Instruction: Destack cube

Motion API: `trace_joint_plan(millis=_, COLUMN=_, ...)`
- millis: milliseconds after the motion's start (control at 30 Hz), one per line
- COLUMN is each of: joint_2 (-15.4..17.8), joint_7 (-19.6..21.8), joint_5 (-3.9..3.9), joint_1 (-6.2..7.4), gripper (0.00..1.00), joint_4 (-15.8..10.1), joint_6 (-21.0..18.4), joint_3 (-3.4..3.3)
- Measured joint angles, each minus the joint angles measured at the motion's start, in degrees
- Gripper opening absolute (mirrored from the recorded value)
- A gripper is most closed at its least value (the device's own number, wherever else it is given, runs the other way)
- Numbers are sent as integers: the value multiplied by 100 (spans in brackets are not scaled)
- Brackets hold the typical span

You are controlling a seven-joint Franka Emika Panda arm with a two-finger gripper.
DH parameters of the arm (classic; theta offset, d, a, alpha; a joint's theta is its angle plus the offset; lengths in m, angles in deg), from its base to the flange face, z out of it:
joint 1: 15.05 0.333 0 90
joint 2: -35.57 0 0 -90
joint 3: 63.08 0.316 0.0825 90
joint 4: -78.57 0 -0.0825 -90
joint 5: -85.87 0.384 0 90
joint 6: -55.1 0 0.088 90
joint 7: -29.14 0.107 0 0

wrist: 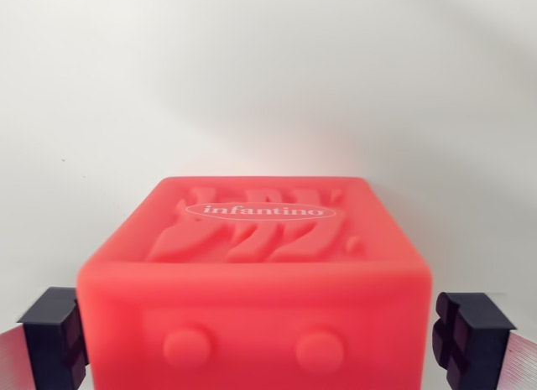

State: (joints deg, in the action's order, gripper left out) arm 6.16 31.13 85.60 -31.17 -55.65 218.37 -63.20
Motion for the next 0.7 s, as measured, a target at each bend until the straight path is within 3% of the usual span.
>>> trace_joint_plan(millis=267, joint_2=170, joint_7=0, joint_5=0, joint_1=0, gripper=100, joint_4=-44, joint_6=-108, joint_3=0)
trace_joint_plan(millis=700, joint_2=715, joint_7=0, joint_5=0, joint_1=0, gripper=100, joint_4=-177, joint_6=-511, joint_3=0)
